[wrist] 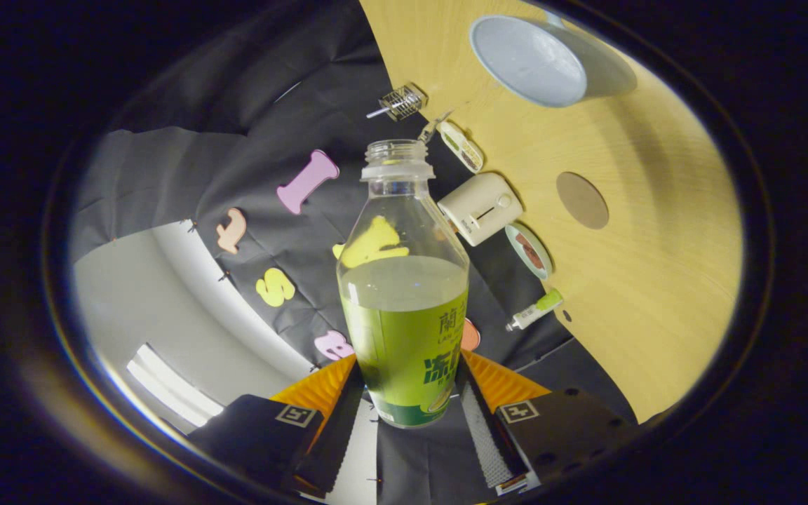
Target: Take the bottle from table, then pour the juice into the cup, finally place the bottle on the coaster
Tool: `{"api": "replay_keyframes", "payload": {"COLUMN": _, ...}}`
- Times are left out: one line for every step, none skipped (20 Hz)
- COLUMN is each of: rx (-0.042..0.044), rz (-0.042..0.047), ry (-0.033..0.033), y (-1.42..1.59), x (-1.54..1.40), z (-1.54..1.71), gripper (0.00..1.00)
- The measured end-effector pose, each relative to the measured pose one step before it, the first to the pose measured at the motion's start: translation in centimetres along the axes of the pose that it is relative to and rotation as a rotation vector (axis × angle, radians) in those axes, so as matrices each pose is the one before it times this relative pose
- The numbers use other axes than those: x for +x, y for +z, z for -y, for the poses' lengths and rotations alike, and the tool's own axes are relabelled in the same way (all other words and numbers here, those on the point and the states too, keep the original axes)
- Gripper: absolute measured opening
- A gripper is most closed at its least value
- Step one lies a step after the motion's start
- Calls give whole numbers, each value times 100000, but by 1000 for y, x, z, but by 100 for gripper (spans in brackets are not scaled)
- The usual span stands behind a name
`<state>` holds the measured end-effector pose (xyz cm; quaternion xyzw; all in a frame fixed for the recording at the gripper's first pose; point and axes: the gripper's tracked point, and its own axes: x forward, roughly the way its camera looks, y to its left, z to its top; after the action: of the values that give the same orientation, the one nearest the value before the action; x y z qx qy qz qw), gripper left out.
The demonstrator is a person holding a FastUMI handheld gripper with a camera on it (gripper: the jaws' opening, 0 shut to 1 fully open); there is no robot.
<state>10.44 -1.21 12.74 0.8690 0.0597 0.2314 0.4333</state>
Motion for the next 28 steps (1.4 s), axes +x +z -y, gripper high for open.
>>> {"api": "replay_keyframes", "payload": {"rx": -244, "rz": 504, "ry": 297, "y": 179, "x": 10, "z": -8, "gripper": 79}}
{"api": "replay_keyframes", "payload": {"rx": -114, "rz": 658, "ry": 573, "y": 210, "x": 67, "z": -33, "gripper": 79}}
{"api": "replay_keyframes", "payload": {"rx": -350, "rz": 207, "ry": 248, "y": 94, "x": 103, "z": -49, "gripper": 79}}
{"api": "replay_keyframes", "payload": {"rx": -64, "rz": -29, "ry": 34, "y": 31, "x": 249, "z": -223, "gripper": 79}}
{"api": "replay_keyframes", "payload": {"rx": 87, "rz": -106, "ry": -35, "y": 41, "x": 16, "z": -115, "gripper": 79}}
{"api": "replay_keyframes", "payload": {"rx": 166, "rz": 98, "ry": -179, "y": -56, "x": -198, "z": -42, "gripper": 79}}
{"api": "replay_keyframes", "payload": {"rx": -72, "rz": -52, "ry": -72, "y": -27, "x": -152, "z": 53, "gripper": 79}}
{"api": "replay_keyframes", "payload": {"rx": -222, "rz": -21, "ry": -89, "y": -60, "x": -58, "z": 1, "gripper": 79}}
{"api": "replay_keyframes", "payload": {"rx": -618, "rz": -352, "ry": -51, "y": -139, "x": -156, "z": -22, "gripper": 79}}
{"api": "replay_keyframes", "payload": {"rx": -842, "rz": 152, "ry": 85, "y": 19, "x": 33, "z": -129, "gripper": 79}}
{"api": "replay_keyframes", "payload": {"rx": -1287, "rz": 188, "ry": -208, "y": 84, "x": -75, "z": 14, "gripper": 79}}
{"api": "replay_keyframes", "payload": {"rx": -1001, "rz": 243, "ry": -270, "y": 80, "x": -105, "z": 87, "gripper": 79}}
{"api": "replay_keyframes", "payload": {"rx": -821, "rz": 92, "ry": -298, "y": -66, "x": -44, "z": 84, "gripper": 79}}
{"api": "replay_keyframes", "payload": {"rx": -1197, "rz": -149, "ry": -198, "y": -100, "x": -103, "z": -30, "gripper": 79}}
{"api": "replay_keyframes", "payload": {"rx": -2206, "rz": -76, "ry": -561, "y": -95, "x": -58, "z": 120, "gripper": 79}}
{"api": "replay_keyframes", "payload": {"rx": -2998, "rz": 96, "ry": -644, "y": 42, "x": -35, "z": 92, "gripper": 79}}
{"api": "replay_keyframes", "payload": {"rx": -2983, "rz": 517, "ry": -114, "y": 74, "x": -40, "z": -27, "gripper": 79}}
{"api": "replay_keyframes", "payload": {"rx": -2857, "rz": -216, "ry": -526, "y": -71, "x": 51, "z": 165, "gripper": 79}}
{"api": "replay_keyframes", "payload": {"rx": -2662, "rz": -452, "ry": -1147, "y": -144, "x": 73, "z": 273, "gripper": 79}}
{"api": "replay_keyframes", "payload": {"rx": -2676, "rz": -1075, "ry": -1526, "y": -214, "x": 234, "z": 358, "gripper": 79}}
{"api": "replay_keyframes", "payload": {"rx": -3155, "rz": -966, "ry": -2342, "y": -193, "x": 157, "z": 381, "gripper": 79}}
{"api": "replay_keyframes", "payload": {"rx": -4204, "rz": -1175, "ry": -2524, "y": -209, "x": 304, "z": 611, "gripper": 79}}
{"api": "replay_keyframes", "payload": {"rx": -4928, "rz": -837, "ry": -2111, "y": -135, "x": 80, "z": 354, "gripper": 79}}
{"api": "replay_keyframes", "payload": {"rx": -5289, "rz": -433, "ry": -2194, "y": -136, "x": -90, "z": 362, "gripper": 79}}
{"api": "replay_keyframes", "payload": {"rx": -5682, "rz": -762, "ry": -2074, "y": -201, "x": 52, "z": 370, "gripper": 79}}
{"api": "replay_keyframes", "payload": {"rx": -5875, "rz": -1154, "ry": -2002, "y": -230, "x": -58, "z": 230, "gripper": 79}}
{"api": "replay_keyframes", "payload": {"rx": -5969, "rz": -1292, "ry": -2117, "y": -319, "x": -113, "z": 298, "gripper": 79}}
{"api": "replay_keyframes", "payload": {"rx": -5987, "rz": -954, "ry": -1634, "y": -336, "x": -177, "z": 215, "gripper": 79}}
